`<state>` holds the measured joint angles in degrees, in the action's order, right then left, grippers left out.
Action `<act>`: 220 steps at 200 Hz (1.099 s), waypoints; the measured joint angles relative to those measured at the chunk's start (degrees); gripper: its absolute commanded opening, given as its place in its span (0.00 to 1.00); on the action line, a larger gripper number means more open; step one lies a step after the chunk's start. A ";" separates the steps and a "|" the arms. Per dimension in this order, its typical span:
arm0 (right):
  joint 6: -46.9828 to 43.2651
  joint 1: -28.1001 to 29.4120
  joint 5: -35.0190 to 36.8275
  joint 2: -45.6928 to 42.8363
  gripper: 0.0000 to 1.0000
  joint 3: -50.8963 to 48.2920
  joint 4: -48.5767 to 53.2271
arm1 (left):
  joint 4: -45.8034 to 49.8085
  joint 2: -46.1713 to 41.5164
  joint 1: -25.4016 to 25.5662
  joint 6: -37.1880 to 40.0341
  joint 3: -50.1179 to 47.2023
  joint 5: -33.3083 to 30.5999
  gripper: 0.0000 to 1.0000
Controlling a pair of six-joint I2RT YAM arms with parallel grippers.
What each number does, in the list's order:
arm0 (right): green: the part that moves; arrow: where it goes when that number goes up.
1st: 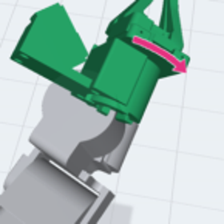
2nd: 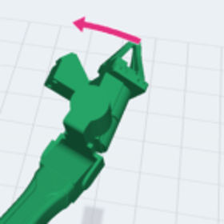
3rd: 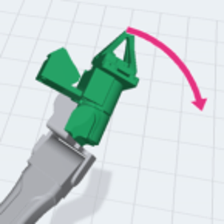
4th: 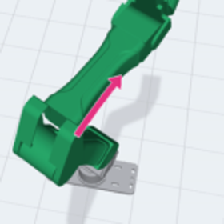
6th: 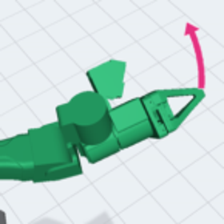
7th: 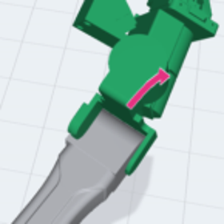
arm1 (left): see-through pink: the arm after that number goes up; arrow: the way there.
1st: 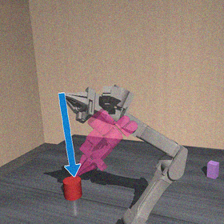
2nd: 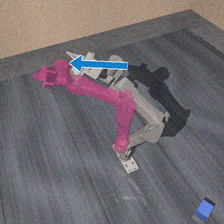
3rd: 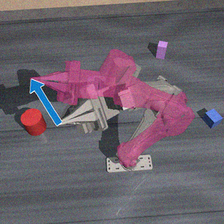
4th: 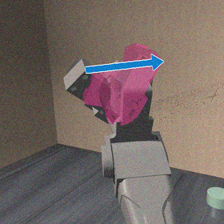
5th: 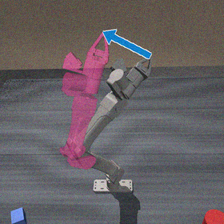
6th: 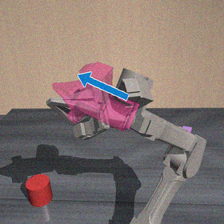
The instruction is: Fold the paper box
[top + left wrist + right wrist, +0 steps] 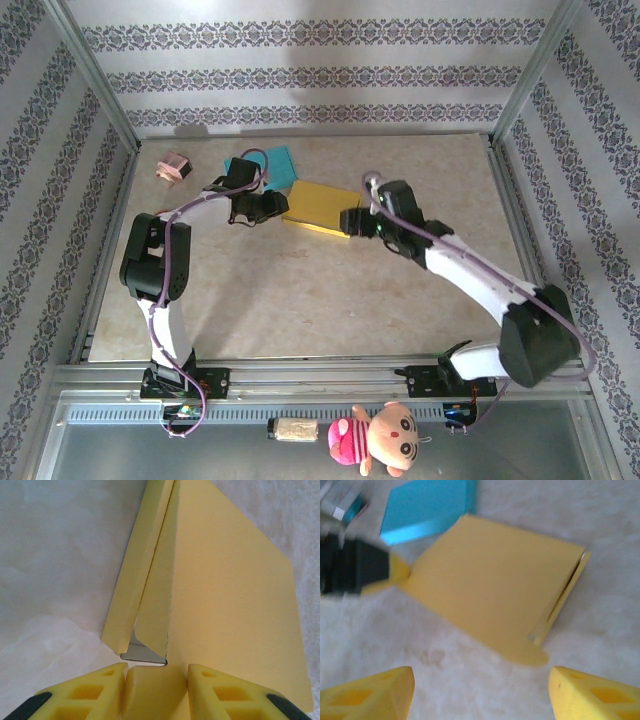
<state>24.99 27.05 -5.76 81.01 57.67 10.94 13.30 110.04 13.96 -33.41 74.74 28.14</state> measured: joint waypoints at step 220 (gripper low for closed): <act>3.28 -7.10 2.16 25.99 0.53 14.71 6.95 | -2.99 -2.38 1.05 3.13 4.57 -7.89 0.62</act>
<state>28.27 19.94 -3.60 107.00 72.38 17.89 10.31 107.66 15.00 -30.28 79.31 20.25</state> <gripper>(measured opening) 0.587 0.620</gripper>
